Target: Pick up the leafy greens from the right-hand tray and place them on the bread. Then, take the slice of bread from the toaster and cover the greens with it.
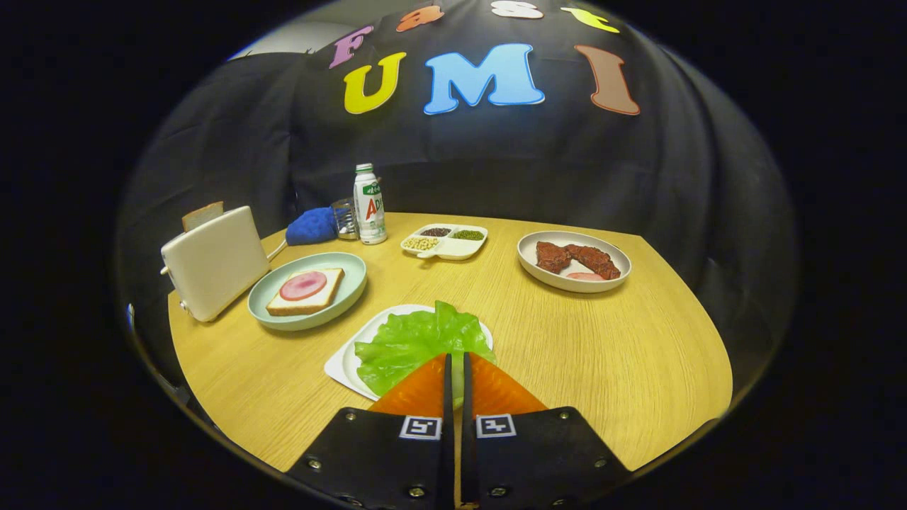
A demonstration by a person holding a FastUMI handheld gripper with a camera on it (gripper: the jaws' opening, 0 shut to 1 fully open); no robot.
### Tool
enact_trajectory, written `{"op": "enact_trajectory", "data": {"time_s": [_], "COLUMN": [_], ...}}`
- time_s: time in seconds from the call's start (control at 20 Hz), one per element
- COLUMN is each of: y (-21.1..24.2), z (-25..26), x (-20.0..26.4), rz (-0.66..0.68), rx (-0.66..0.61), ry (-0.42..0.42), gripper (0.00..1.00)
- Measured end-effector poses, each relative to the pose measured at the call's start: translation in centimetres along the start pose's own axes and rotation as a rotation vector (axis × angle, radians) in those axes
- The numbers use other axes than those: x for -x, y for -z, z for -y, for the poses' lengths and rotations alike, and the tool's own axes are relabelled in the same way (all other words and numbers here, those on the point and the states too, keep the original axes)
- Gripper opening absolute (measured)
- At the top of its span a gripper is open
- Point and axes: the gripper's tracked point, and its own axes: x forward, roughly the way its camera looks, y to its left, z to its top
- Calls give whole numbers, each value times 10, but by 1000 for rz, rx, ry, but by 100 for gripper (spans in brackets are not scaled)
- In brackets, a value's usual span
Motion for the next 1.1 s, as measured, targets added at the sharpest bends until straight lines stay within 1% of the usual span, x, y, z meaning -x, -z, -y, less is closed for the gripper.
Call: {"op": "enact_trajectory", "data": {"time_s": [0.15,0.7,1.1], "y": [-16,-64,-93], "z": [-1,-19,-45], "x": [8,29,27], "rz": [20,86,116], "rx": [-15,53,74], "ry": [-11,-12,-48], "gripper": [4,4,4]}}
